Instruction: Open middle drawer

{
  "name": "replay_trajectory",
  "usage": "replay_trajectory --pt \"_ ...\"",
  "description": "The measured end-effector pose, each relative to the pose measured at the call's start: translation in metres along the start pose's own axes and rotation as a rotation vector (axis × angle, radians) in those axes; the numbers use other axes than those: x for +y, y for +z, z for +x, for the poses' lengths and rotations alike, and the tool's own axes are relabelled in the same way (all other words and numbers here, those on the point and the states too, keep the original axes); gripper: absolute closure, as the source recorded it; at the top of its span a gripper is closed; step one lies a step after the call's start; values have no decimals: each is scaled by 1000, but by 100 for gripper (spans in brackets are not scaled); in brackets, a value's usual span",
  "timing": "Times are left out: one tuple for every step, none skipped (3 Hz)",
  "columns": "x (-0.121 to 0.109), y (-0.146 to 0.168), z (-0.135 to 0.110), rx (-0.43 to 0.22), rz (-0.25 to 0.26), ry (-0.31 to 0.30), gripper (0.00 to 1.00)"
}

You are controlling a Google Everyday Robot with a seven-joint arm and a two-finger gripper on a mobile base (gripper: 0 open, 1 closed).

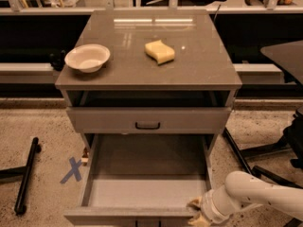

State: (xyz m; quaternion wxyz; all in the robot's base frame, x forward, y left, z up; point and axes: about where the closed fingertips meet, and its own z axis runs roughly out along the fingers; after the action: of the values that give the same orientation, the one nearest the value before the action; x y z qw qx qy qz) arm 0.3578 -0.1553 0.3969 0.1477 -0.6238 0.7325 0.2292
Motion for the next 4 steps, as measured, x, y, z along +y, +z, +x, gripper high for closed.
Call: replay_trajectory --pt "-2 -6 -4 0 0 0 82" --pt "-2 -6 -4 0 0 0 59" --pt "-6 -10 -7 -4 12 -9 36" --pt "-7 -15 -10 -8 21 -17 4"
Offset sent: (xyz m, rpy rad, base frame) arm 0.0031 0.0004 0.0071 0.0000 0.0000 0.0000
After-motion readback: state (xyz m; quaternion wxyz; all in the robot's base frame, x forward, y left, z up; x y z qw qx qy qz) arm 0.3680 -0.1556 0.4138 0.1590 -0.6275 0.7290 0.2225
